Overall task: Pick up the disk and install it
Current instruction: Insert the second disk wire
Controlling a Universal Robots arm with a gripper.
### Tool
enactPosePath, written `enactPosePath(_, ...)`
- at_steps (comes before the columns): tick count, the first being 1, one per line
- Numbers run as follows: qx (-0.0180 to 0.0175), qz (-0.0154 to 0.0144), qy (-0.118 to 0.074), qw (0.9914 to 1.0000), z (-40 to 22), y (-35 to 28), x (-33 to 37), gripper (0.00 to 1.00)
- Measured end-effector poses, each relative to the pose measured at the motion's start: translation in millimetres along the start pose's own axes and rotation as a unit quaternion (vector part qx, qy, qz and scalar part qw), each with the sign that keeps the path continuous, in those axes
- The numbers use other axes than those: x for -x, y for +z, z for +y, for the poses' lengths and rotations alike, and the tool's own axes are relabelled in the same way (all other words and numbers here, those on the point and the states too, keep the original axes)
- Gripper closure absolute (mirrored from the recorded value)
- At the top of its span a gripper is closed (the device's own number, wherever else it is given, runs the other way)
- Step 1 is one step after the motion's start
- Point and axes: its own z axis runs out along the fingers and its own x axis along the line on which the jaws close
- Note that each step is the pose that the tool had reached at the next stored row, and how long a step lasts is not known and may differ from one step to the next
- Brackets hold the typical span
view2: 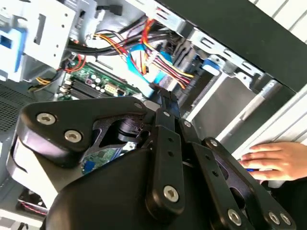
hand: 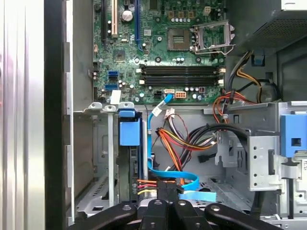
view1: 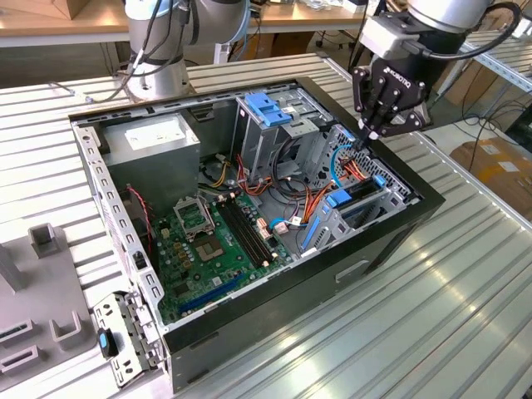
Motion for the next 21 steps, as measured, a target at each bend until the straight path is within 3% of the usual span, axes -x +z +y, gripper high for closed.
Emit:
enactPosePath(2,0.0022,0.0020,-0.001,1.00000,0.0,-1.8,6.0,0.89)
enactPosePath(4,0.0054,0.0070,-0.002,0.99996,-0.2,-3.1,14.1,0.89)
enactPosePath(6,0.0080,0.0139,-0.001,0.99987,-1.3,-2.8,15.5,0.89)
enactPosePath(10,0.0084,0.0226,-0.001,0.99971,-2.6,2.0,15.6,0.89)
enactPosePath(11,0.0084,0.0261,-0.001,0.99962,-2.7,2.7,15.7,0.89)
enactPosePath(13,0.0084,0.0359,-0.001,0.99932,-2.8,3.6,15.7,0.84)
enactPosePath(14,0.0084,0.0389,-0.001,0.99921,-2.8,3.6,15.7,0.84)
enactPosePath(16,0.0084,0.0420,-0.001,0.99908,-2.9,3.7,15.7,0.70)
enactPosePath(21,0.0102,0.0443,-0.001,0.99896,-2.9,-4.1,15.8,0.70)
